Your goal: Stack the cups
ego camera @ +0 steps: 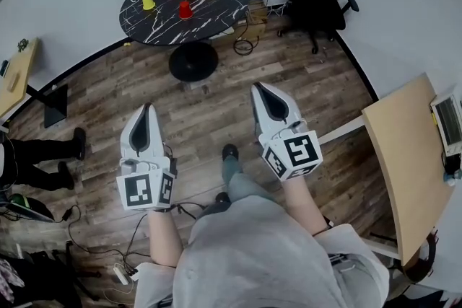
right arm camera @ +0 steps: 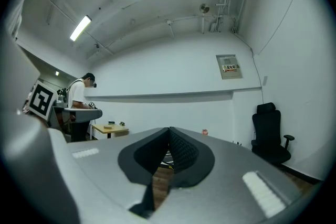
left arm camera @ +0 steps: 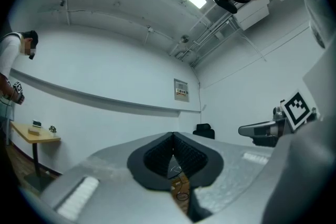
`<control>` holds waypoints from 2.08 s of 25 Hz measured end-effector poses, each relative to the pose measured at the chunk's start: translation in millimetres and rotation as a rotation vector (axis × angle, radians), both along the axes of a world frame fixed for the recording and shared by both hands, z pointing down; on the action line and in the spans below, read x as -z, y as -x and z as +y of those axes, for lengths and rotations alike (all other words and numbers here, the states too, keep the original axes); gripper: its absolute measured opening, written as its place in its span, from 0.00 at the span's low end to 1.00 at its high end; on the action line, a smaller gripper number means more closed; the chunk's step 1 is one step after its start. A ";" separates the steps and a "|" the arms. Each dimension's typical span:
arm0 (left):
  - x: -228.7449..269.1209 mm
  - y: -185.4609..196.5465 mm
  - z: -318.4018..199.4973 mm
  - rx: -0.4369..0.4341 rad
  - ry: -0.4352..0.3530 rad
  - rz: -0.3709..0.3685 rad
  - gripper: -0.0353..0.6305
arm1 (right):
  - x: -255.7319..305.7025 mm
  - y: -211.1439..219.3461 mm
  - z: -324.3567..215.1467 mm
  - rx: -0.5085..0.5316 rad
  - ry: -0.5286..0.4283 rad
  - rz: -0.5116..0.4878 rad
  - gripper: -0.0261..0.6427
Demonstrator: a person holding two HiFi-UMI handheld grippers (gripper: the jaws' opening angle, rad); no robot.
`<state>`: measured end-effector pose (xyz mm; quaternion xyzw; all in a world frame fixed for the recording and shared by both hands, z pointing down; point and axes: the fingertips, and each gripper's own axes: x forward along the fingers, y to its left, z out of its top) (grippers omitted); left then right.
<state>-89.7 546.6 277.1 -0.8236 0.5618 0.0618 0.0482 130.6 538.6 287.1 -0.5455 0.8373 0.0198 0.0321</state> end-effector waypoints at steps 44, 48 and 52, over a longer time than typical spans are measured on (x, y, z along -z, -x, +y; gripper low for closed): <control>25.8 -9.2 -299.3 0.112 -0.036 0.028 0.06 | 20.9 -0.7 -327.5 0.132 -0.024 -0.031 0.04; 25.9 -6.7 -325.8 0.099 -0.040 0.025 0.06 | 21.2 2.6 -352.4 0.122 -0.027 -0.033 0.04; 26.7 2.7 -358.3 0.095 -0.038 0.039 0.06 | 22.3 11.2 -382.7 0.118 -0.024 -0.023 0.04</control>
